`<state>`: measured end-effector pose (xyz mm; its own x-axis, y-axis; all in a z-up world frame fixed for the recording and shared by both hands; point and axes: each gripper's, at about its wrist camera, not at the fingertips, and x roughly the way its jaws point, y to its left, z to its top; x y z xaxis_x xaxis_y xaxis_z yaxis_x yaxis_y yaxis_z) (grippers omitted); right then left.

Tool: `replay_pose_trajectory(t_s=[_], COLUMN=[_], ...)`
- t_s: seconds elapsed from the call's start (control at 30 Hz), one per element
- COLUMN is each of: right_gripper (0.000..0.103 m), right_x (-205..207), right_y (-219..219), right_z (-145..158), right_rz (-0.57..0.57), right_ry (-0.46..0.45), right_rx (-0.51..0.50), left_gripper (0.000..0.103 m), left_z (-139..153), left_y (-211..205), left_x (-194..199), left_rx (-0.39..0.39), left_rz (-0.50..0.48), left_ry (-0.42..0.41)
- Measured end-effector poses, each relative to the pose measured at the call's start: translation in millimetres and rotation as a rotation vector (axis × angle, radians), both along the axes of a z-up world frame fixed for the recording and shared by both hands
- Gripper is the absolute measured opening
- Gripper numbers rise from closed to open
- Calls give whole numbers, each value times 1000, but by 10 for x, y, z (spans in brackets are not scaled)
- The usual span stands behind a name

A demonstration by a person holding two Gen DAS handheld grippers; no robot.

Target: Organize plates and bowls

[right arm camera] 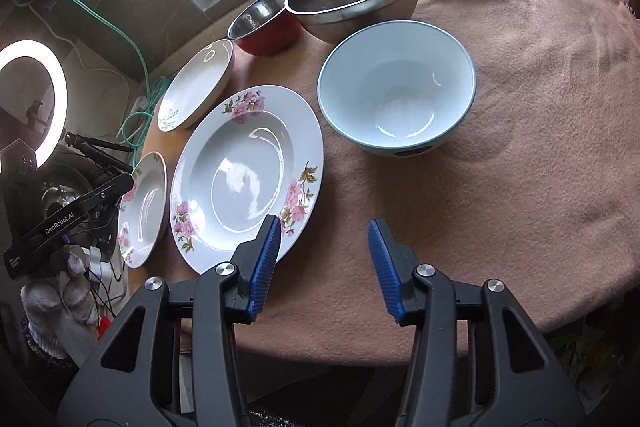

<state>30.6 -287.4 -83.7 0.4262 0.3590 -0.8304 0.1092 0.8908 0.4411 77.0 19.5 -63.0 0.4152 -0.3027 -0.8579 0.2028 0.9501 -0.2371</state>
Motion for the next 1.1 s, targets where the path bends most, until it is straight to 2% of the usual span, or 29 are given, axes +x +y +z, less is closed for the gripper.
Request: replay_pose_trajectory(t_s=[0.1,0.17,0.3,0.47,0.73,1.1], right_gripper=[49,45,42,37,25,24], right_x=[26,42,75,124,211,287], right_y=[-39,-47,-76,-113,-95,-89], right_z=[-94,-147,-238,-337,-390,-427], right_rz=[-13,-14,-22,-32,-21,-19], right_ry=[25,38,59,82,94,108], right_rx=[42,69,116,170,194,219], left_gripper=[31,26,23,18,15,15], left_z=[-57,-95,-179,-336,-416,-533], left_y=[-7,-24,-49,6,-13,-1], left_x=[149,245,432,661,821,970], left_rx=[-26,-39,-33,-90,-104,-127], left_rz=[-20,-40,-61,-54,-65,-57], left_ry=[35,56,86,167,205,254])
